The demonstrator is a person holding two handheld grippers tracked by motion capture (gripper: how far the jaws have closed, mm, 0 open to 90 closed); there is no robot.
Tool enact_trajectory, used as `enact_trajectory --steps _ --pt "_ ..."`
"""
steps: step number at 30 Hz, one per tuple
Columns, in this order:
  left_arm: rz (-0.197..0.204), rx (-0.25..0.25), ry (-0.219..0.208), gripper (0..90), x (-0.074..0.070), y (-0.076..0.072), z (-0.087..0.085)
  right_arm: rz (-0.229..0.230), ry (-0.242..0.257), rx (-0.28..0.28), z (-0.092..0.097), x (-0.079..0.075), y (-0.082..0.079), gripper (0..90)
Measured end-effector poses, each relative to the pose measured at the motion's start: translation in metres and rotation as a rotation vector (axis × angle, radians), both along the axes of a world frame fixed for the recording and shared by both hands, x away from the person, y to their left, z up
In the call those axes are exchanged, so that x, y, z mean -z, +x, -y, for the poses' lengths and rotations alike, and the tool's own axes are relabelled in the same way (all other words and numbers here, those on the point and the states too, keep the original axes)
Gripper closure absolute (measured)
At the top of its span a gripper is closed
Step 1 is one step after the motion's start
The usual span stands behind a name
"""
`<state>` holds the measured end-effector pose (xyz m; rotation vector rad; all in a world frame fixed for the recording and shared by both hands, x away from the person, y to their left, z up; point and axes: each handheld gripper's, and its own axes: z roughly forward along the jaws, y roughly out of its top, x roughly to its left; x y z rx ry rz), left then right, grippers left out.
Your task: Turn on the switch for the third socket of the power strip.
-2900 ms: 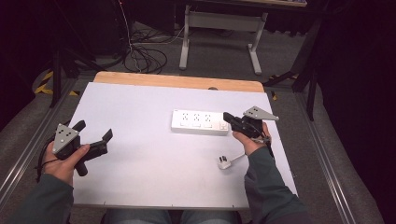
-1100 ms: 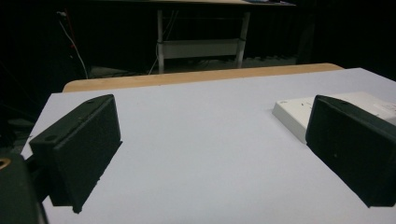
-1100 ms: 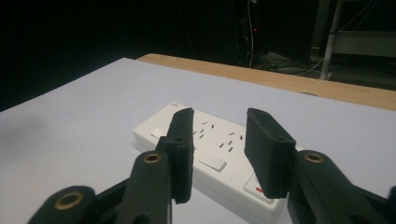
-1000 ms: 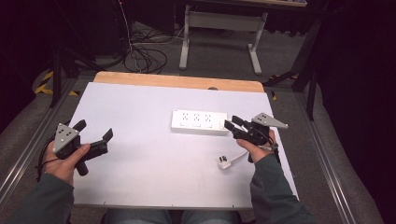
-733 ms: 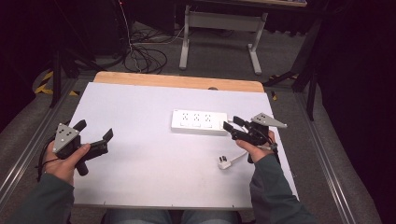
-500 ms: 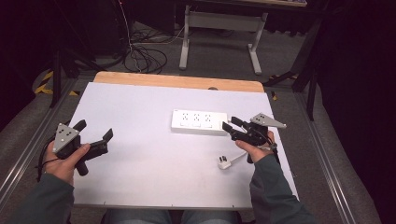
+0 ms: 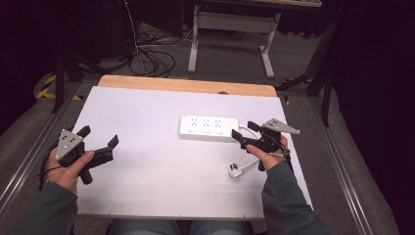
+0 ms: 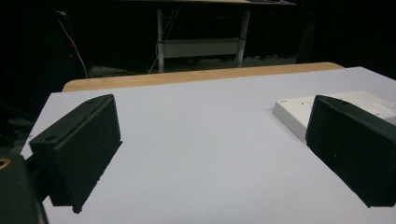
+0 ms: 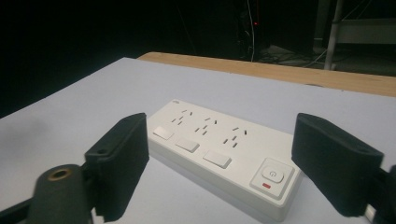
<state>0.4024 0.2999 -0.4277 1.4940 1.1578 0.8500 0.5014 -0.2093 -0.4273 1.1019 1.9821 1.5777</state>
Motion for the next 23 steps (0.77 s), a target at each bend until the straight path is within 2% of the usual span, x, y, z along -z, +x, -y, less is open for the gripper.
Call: enact_trajectory --steps 8,23 --pt "-0.002 -0.001 0.002 3.8 0.0 0.0 -0.0002 -0.016 -0.008 -0.013 0.0016 0.0013 0.0014 6.0" --pt "-0.006 0.006 -0.002 2.0 0.0 0.0031 0.0016 -0.035 -0.008 -0.001 0.0037 0.0034 0.001 3.9"
